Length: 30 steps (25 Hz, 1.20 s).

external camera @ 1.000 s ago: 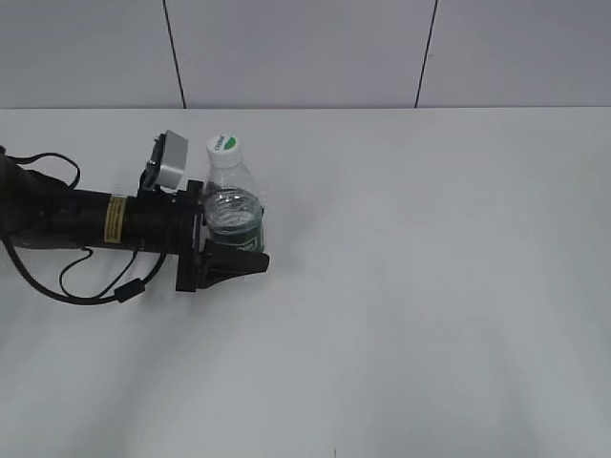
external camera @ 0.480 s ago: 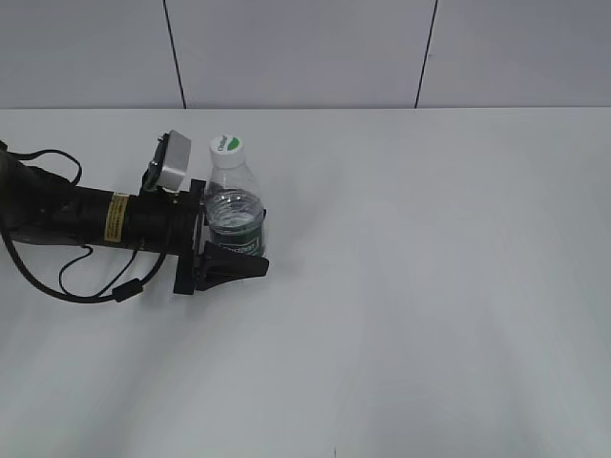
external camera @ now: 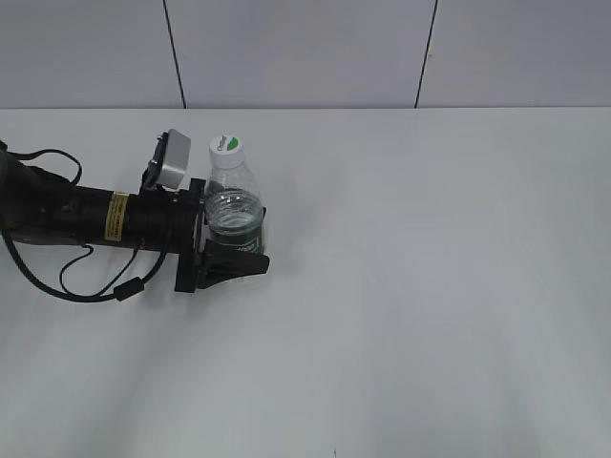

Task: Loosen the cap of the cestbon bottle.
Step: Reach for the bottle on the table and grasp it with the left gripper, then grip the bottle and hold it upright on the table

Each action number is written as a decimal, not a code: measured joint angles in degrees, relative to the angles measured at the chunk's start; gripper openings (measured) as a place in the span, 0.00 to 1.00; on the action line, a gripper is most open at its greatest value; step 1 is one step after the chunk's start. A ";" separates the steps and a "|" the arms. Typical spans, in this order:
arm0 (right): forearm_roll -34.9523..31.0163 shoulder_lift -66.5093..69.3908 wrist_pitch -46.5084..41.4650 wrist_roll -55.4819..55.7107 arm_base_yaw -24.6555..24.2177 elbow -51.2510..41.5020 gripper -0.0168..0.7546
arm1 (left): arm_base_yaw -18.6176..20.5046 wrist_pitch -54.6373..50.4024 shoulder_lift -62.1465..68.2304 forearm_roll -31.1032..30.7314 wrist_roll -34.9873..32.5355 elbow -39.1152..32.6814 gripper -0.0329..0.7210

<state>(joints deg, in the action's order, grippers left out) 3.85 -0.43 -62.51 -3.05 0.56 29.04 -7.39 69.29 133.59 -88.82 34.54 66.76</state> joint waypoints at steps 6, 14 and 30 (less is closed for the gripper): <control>0.00 0.00 0.00 0.00 0.00 0.00 0.50 | 0.00 -0.11 0.00 0.55 0.00 0.00 0.62; 0.00 0.00 0.00 0.00 0.00 0.00 0.50 | 0.00 -0.11 0.00 0.43 0.00 0.00 0.59; -4.26 7.47 0.19 0.00 0.00 1.78 0.50 | -5.45 -1.40 0.30 0.42 3.27 2.26 0.59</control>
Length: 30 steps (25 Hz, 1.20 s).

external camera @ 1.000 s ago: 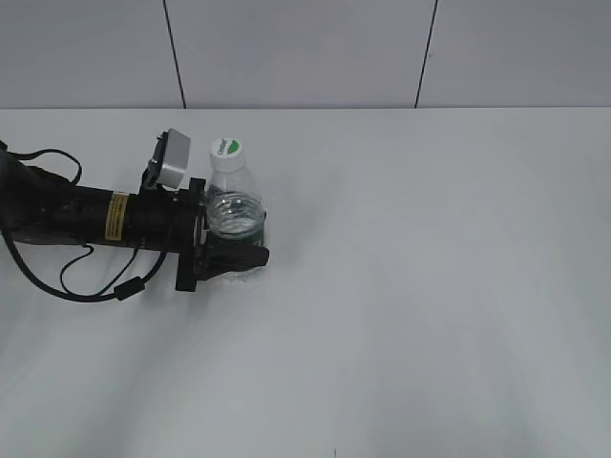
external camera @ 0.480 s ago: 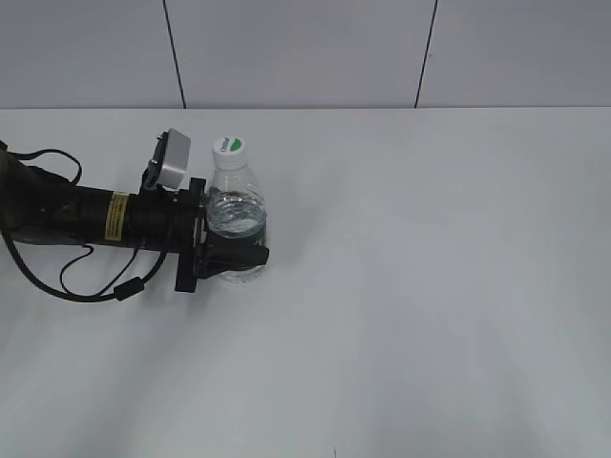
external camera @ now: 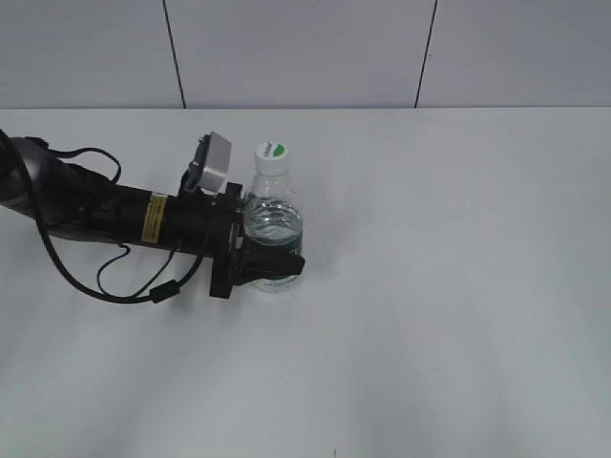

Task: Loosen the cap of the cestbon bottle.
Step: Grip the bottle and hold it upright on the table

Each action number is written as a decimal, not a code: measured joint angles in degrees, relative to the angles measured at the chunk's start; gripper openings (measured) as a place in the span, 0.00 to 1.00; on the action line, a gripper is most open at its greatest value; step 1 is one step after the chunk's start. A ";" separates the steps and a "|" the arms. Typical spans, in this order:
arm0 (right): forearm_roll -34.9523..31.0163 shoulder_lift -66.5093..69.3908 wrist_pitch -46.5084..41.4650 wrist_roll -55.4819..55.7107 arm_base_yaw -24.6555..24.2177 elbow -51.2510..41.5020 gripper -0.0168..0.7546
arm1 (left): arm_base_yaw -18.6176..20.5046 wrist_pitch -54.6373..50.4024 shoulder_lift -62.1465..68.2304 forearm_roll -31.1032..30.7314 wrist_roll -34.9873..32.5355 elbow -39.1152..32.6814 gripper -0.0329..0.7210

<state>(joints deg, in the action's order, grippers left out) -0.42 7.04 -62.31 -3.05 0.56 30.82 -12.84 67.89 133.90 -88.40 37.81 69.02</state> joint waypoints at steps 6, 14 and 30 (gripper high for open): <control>-1.62 3.37 0.33 0.17 0.00 0.29 0.50 | -4.34 -0.33 0.17 2.66 1.06 2.24 0.59; -4.98 9.93 -0.97 0.35 0.00 3.24 0.50 | -6.19 -0.26 0.17 4.03 0.97 3.13 0.59; -8.52 16.70 -1.48 0.41 0.00 4.17 0.50 | -6.19 -0.64 2.33 5.34 -0.94 3.41 0.59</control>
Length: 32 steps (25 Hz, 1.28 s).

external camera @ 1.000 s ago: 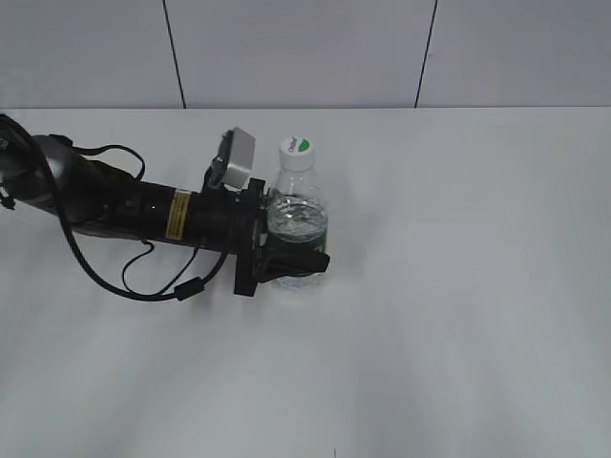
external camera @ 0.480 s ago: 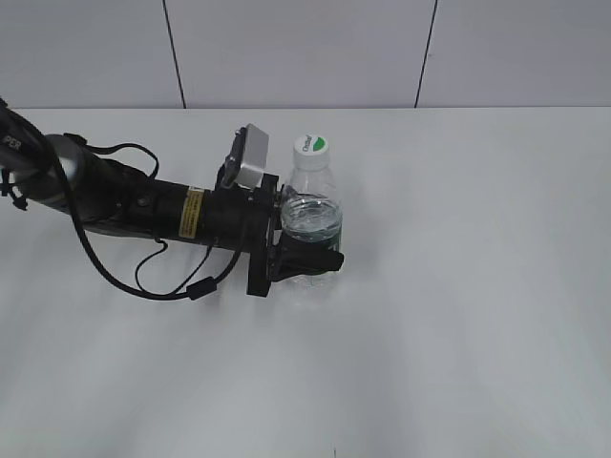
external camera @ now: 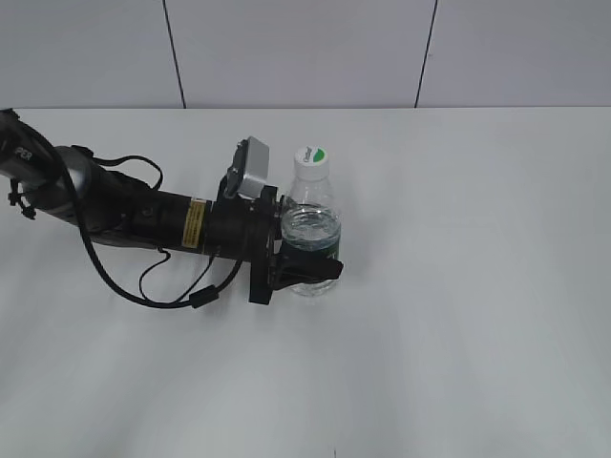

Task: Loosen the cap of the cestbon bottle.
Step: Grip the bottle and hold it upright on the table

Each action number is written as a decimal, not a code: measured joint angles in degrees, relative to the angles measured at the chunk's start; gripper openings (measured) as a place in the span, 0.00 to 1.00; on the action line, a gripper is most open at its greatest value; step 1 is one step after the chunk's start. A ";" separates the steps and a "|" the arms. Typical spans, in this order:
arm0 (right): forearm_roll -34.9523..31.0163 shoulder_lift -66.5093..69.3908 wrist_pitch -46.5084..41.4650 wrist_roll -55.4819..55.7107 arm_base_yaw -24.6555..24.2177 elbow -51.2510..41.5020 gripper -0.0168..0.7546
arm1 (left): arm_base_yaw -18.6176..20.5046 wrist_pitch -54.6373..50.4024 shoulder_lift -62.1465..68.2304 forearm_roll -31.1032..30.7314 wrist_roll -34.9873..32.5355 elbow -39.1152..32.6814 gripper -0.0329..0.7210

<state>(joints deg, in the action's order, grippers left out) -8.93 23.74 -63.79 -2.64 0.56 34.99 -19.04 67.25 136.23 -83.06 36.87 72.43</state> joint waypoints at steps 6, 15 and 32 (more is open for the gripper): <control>-1.90 0.05 0.24 0.01 0.00 0.00 0.50 | 0.00 -0.03 0.18 0.08 0.00 0.00 0.59; -7.48 5.80 0.63 0.53 0.00 3.89 0.50 | 0.00 0.85 0.78 -0.25 -0.24 0.00 0.59; -9.41 39.00 -5.70 2.64 1.44 26.17 0.50 | 0.00 1.41 0.78 -1.42 -0.42 0.01 0.59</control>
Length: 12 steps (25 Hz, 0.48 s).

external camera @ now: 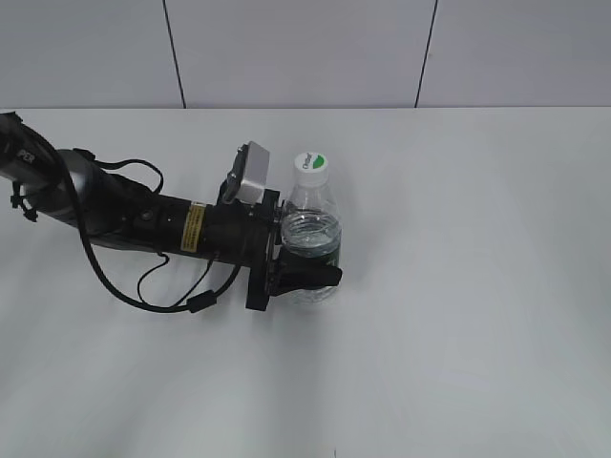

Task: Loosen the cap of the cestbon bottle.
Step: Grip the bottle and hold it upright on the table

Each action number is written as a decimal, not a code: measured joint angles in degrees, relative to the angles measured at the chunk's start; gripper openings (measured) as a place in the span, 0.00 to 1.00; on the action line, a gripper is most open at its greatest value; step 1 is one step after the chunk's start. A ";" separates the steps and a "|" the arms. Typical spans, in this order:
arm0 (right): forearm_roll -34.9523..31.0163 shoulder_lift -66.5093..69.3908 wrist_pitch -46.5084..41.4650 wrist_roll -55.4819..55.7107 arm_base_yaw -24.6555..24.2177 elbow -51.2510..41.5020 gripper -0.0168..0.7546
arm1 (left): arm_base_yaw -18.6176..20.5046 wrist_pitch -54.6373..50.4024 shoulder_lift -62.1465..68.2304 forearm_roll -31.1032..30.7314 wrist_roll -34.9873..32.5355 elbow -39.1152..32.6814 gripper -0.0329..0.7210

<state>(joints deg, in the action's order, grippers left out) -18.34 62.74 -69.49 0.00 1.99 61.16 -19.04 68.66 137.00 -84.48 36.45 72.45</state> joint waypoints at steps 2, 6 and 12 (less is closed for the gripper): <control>0.07 3.96 0.00 1.27 1.97 2.34 0.50 | 0.00 0.06 0.00 -0.12 -0.07 0.00 0.59; 0.95 10.69 -0.12 2.87 7.61 7.97 0.50 | 0.00 0.10 0.00 -0.35 -1.14 0.00 0.59; 2.98 20.83 -0.21 6.03 14.51 17.26 0.50 | -0.02 -0.28 0.00 -0.41 -1.73 0.00 0.59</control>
<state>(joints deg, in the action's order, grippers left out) -15.36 83.58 -69.70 6.03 16.51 78.42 -19.06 68.38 137.00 -84.88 34.72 72.45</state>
